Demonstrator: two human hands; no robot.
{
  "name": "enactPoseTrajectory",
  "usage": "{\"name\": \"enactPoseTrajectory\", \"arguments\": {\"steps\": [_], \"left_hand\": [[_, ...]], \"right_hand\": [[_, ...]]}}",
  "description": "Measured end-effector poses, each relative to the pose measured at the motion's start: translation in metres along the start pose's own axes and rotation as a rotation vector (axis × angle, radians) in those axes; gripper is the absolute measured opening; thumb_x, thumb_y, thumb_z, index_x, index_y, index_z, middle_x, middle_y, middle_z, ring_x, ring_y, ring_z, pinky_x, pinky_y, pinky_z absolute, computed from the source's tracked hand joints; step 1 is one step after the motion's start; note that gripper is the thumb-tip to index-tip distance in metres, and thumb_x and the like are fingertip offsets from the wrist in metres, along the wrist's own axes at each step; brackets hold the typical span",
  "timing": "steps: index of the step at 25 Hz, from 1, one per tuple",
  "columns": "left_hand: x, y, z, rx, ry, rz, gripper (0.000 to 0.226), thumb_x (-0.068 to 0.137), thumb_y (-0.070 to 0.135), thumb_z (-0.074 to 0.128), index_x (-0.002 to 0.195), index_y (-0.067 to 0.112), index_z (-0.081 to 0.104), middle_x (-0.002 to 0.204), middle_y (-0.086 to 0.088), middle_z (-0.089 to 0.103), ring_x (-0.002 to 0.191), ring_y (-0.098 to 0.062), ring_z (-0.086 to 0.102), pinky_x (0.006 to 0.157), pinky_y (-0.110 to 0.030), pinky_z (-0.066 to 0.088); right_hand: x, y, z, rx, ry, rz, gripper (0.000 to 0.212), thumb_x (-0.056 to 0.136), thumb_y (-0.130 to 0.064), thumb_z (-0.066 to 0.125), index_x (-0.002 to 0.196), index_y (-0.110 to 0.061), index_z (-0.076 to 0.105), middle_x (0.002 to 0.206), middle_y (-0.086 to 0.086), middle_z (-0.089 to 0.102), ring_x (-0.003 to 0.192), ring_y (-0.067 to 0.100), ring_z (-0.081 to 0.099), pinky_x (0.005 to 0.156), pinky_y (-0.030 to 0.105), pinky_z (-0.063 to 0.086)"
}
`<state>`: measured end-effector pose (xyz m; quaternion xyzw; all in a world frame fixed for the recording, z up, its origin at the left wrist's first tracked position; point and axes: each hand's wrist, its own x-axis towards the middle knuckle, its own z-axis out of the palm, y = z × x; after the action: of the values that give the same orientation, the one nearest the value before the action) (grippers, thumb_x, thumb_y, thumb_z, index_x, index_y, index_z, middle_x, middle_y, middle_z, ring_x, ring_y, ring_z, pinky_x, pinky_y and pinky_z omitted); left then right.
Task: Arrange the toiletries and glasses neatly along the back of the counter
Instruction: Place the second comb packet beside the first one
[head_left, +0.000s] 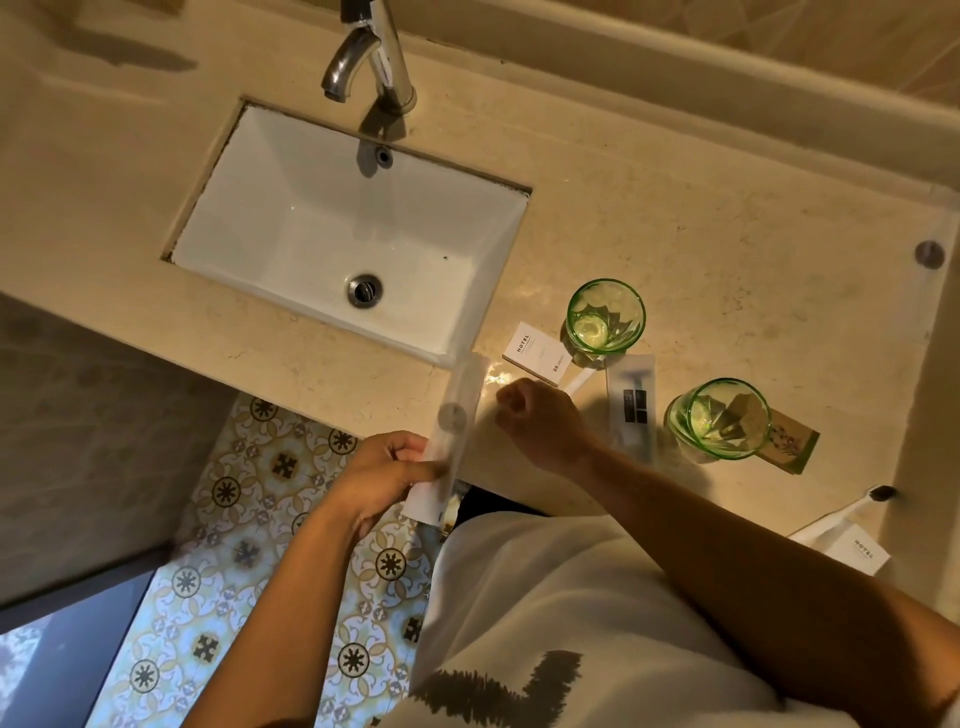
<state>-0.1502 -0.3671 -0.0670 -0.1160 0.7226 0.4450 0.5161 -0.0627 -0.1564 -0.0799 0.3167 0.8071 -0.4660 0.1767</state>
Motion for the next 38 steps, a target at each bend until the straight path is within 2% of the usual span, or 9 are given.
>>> {"name": "enactPoseTrajectory", "arguments": {"steps": [3,7,12,17,21,24,27,31,38], "left_hand": [[-0.010,0.012,0.000,-0.166,0.017,0.042,0.023,0.076,-0.007,0.080,0.097,-0.001,0.072,0.098,-0.024,0.072,0.089,-0.032,0.067,0.092,-0.046,0.055],[-0.017,0.043,0.018,-0.258,-0.021,0.188,0.024,0.077,-0.006,0.077,0.098,0.004,0.074,0.098,-0.021,0.077,0.090,-0.032,0.071,0.084,-0.036,0.060],[-0.017,0.111,0.062,-0.262,-0.121,0.323,0.032,0.076,0.003,0.079,0.106,0.001,0.071,0.102,-0.022,0.077,0.090,-0.029,0.074,0.078,-0.032,0.061],[-0.005,0.194,0.134,-0.105,-0.191,0.388,0.017,0.095,0.016,0.066,0.106,0.003,0.070,0.085,-0.011,0.073,0.073,-0.021,0.067,0.065,-0.032,0.056],[0.012,0.245,0.223,0.037,-0.243,0.393,0.033,0.099,0.028,0.063,0.106,-0.004,0.071,0.076,-0.008,0.065,0.059,-0.019,0.056,0.052,-0.028,0.047],[0.029,0.267,0.290,0.137,-0.339,0.400,0.024,0.099,0.016,0.062,0.097,-0.006,0.071,0.074,-0.011,0.064,0.057,-0.020,0.058,0.051,-0.028,0.047],[0.052,0.278,0.348,0.252,-0.395,0.384,0.015,0.097,0.006,0.063,0.085,-0.001,0.068,0.074,-0.017,0.063,0.053,-0.021,0.057,0.049,-0.028,0.049],[0.090,0.286,0.410,0.383,-0.348,0.355,0.011,0.092,0.005,0.070,0.086,-0.003,0.069,0.079,-0.021,0.065,0.046,-0.020,0.057,0.046,-0.026,0.050],[0.137,0.295,0.489,0.597,-0.400,0.312,0.013,0.088,0.002,0.074,0.093,-0.004,0.064,0.074,-0.027,0.063,0.037,-0.021,0.055,0.046,-0.027,0.052]], "right_hand": [[-0.003,-0.013,0.002,0.196,-0.145,0.076,0.025,0.095,-0.030,0.057,0.089,-0.011,0.072,0.084,0.007,0.074,0.071,0.015,0.068,0.066,0.030,0.051],[-0.013,-0.039,-0.014,0.230,-0.203,-0.066,0.033,0.097,-0.032,0.056,0.086,-0.005,0.070,0.075,0.007,0.070,0.061,0.013,0.064,0.055,0.022,0.046],[-0.019,-0.054,-0.078,0.442,0.037,-0.165,0.024,0.091,-0.016,0.066,0.073,-0.001,0.061,0.062,0.021,0.052,0.057,0.025,0.046,0.056,0.033,0.042],[-0.024,-0.020,-0.167,0.602,0.260,-0.144,0.024,0.097,-0.021,0.060,0.095,0.002,0.065,0.085,0.026,0.070,0.076,0.040,0.066,0.067,0.048,0.057],[-0.034,0.036,-0.225,0.634,0.341,-0.061,0.021,0.097,-0.029,0.060,0.092,-0.012,0.071,0.087,0.014,0.071,0.070,0.016,0.065,0.062,0.031,0.051],[-0.037,0.079,-0.253,0.641,0.432,0.067,0.021,0.094,-0.034,0.061,0.086,-0.018,0.073,0.081,0.006,0.071,0.070,0.012,0.061,0.065,0.028,0.047],[-0.037,0.120,-0.271,0.637,0.514,0.151,0.017,0.094,-0.036,0.061,0.079,-0.036,0.069,0.073,-0.017,0.069,0.065,-0.006,0.063,0.060,0.011,0.048],[-0.029,0.168,-0.280,0.630,0.658,0.258,0.026,0.094,-0.028,0.058,0.070,-0.030,0.067,0.063,-0.011,0.065,0.058,-0.002,0.058,0.062,0.020,0.044],[0.000,0.223,-0.297,0.569,0.868,0.421,0.017,0.096,-0.029,0.063,0.095,-0.018,0.076,0.085,-0.006,0.073,0.074,0.004,0.065,0.063,0.014,0.047]]}}
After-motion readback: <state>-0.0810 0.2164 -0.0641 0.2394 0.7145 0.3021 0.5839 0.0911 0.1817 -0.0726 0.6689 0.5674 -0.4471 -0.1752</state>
